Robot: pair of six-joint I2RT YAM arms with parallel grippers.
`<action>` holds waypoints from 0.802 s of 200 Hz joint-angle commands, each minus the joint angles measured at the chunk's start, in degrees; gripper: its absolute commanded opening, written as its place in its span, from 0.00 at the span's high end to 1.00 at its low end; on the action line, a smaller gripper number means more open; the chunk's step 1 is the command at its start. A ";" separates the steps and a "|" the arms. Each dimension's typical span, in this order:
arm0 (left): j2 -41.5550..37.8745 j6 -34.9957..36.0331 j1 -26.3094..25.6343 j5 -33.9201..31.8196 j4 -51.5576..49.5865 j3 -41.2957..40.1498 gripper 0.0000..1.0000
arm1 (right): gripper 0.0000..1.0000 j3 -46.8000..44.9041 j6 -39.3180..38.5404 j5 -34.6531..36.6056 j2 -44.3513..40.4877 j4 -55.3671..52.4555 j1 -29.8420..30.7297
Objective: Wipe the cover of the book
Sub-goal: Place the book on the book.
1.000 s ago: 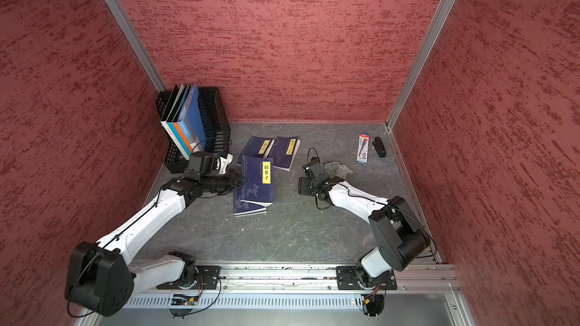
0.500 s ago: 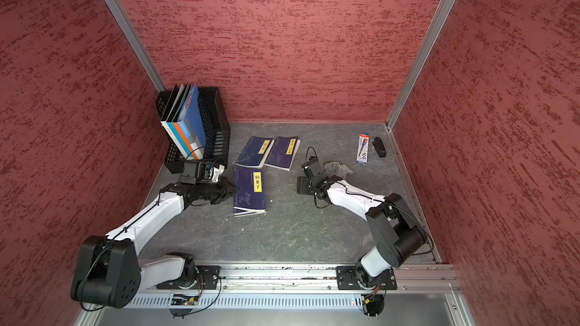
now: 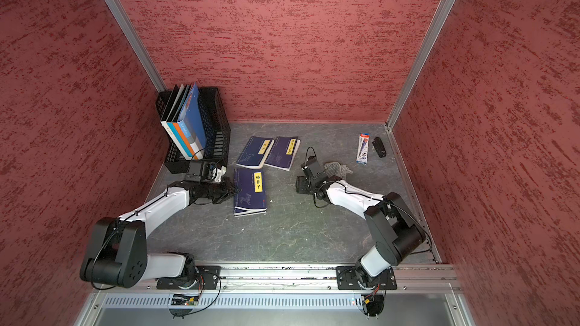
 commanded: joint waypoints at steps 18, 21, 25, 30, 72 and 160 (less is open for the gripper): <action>1.77 1.36 0.36 -1.53 2.49 0.85 1.00 | 0.31 -0.29 -0.65 -0.95 0.93 1.90 0.29; 1.80 1.28 0.35 -1.60 2.56 0.88 1.00 | 0.31 -0.31 -0.64 -0.96 0.89 1.86 0.32; 1.89 1.23 0.32 -1.64 2.65 0.86 1.00 | 0.31 -0.23 -0.61 -0.95 0.97 1.85 0.34; 2.06 1.27 0.30 -1.76 2.75 0.80 1.00 | 0.31 -0.31 -0.66 -1.03 1.02 1.98 0.29; 1.89 1.18 0.25 -3.32 2.76 0.23 0.98 | 0.31 -0.01 -0.67 -1.21 1.63 2.15 0.31; 4.76 2.80 -0.69 -2.96 1.31 1.93 0.90 | 0.31 0.52 -0.86 -1.21 2.24 2.09 0.31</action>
